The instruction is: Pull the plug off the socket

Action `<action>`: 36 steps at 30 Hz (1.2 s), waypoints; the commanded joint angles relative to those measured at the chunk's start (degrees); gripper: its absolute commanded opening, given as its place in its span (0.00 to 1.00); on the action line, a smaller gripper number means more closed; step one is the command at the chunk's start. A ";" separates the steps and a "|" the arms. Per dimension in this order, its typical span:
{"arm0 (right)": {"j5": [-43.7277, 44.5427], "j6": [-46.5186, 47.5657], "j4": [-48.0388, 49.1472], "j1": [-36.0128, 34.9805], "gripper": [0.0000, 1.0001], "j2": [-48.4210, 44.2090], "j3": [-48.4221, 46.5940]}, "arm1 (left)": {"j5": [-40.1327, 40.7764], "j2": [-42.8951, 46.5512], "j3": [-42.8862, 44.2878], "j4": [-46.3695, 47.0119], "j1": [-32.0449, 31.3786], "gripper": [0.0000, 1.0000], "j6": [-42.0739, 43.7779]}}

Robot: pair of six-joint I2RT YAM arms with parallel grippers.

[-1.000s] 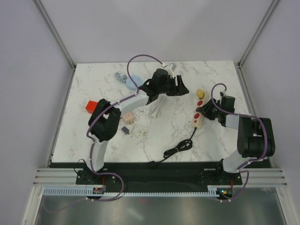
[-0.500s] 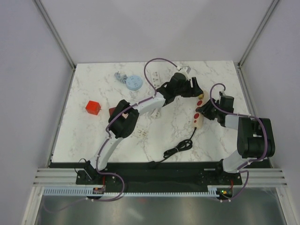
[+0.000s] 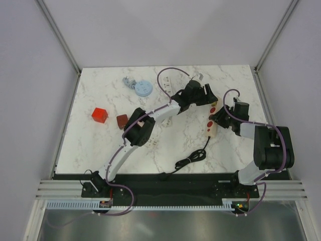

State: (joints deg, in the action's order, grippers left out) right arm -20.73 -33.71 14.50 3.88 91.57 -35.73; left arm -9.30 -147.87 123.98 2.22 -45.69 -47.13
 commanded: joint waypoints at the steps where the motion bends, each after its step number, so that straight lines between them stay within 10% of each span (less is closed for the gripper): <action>1: 2.54 4.09 -7.65 -1.24 0.00 1.51 1.89 | -1.24 -3.46 5.56 0.77 0.08 0.69 -4.01; 4: 2.19 4.27 -7.56 -1.42 0.00 1.42 1.89 | -1.69 -5.31 8.81 0.94 0.16 0.62 -4.81; 11: 2.62 4.10 -7.56 -1.51 0.00 1.51 1.89 | -2.21 -4.45 9.52 -0.80 0.43 0.02 -4.90; 20: 8.42 3.48 -9.49 -1.24 0.00 -0.60 2.06 | -5.97 4.95 0.66 -5.84 0.77 0.02 4.43; 26: 8.25 3.22 -9.40 -0.28 0.00 -0.08 2.33 | -20.05 7.51 -14.56 25.63 4.12 0.02 -16.65; 33: 8.08 2.87 -9.40 0.34 0.00 0.28 2.42 | 4.36 10.41 0.02 -14.05 -2.12 0.02 14.77; 36: 8.08 2.86 -9.40 0.25 0.00 0.63 2.33 | -0.25 13.22 -6.10 -7.29 -0.02 0.02 9.02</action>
State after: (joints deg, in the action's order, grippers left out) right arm -23.64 -33.15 10.46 2.63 89.56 -35.11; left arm -6.42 -143.33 119.02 -2.55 -46.09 -45.17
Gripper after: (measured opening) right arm 0.424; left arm 0.366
